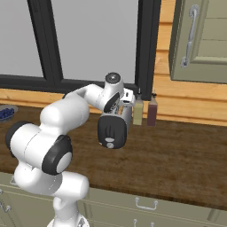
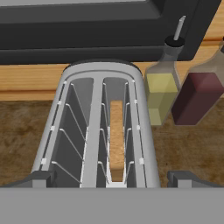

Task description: Start the toaster. Once the lever pops up, take the bread to the plate on the dining counter.

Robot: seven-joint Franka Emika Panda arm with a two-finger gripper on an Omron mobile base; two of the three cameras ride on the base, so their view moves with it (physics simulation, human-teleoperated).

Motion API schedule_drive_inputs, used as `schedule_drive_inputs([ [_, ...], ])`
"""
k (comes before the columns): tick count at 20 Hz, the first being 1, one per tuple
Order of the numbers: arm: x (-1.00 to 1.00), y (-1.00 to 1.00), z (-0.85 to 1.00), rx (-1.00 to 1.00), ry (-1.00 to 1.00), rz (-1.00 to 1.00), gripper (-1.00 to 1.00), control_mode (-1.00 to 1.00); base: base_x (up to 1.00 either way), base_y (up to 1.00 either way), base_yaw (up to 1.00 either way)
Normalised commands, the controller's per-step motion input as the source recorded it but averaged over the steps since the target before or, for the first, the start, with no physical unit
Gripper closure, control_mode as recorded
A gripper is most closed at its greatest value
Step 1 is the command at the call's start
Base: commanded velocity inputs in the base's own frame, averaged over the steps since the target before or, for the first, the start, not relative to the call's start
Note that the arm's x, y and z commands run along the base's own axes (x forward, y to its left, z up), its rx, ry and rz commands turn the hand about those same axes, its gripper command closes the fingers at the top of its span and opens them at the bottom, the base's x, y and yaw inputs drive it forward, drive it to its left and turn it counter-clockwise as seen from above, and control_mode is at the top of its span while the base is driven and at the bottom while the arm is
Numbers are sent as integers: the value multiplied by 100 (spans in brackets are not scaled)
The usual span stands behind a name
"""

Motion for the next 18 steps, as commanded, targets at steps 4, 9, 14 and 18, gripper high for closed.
schedule_drive_inputs([
  [4, 0, 0, 0, 0, 0, 0, -100, -100, 0, 0, 0],
  [9, 0, 0, 0, 0, 0, 0, -100, -100, 0, 0, 0],
  [14, 0, 0, 0, 0, 0, 0, -100, -100, 0, 0, 0],
  [18, 0, 0, 0, 0, 0, 0, -100, -100, 0, 0, 0],
])
